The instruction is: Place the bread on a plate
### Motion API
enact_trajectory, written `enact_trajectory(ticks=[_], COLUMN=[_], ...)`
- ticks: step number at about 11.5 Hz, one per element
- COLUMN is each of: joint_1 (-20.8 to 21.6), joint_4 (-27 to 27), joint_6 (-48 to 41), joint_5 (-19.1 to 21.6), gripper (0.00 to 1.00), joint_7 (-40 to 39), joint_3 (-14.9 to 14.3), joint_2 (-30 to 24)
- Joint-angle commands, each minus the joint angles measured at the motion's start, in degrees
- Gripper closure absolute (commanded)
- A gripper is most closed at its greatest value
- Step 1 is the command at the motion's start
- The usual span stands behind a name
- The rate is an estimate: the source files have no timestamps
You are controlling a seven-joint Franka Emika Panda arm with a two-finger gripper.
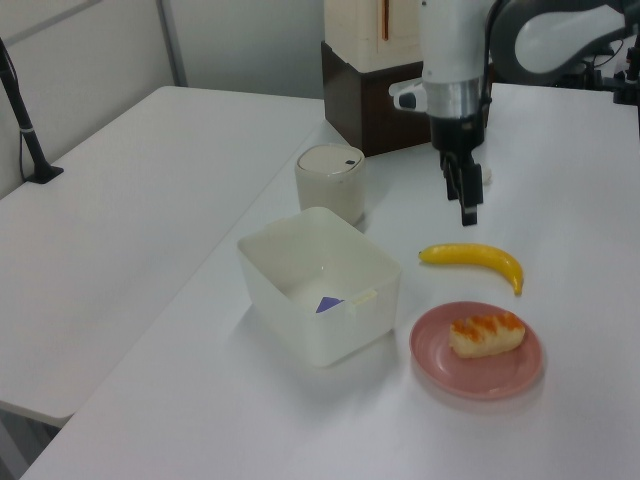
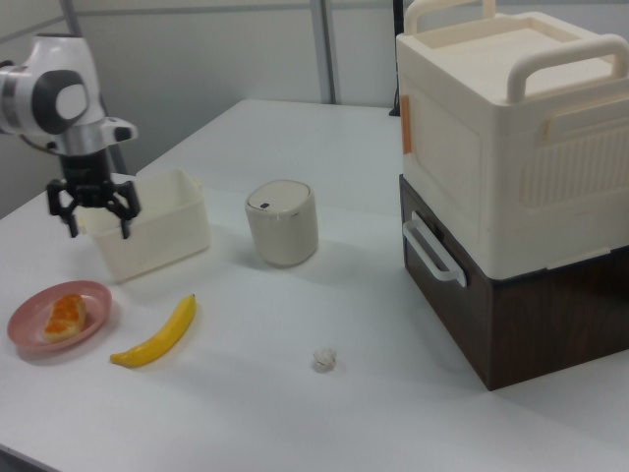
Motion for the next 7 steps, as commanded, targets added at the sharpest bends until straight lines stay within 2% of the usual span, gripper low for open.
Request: enact_trajectory(ticks=[1,5,7], joint_1=[-6.38,-14.47,-16.06], joint_4=[2.07,6.64,7.0], joint_6=[-1.24,-5.88,-5.9], joint_5=[0.1,-0.07,-2.52], gripper=[0.0,0.0,0.0], joint_7=[0.92,0.75,1.1], joint_3=[-0.3,-0.65,-0.74], joint_2=[-1.26,-1.88,-2.5])
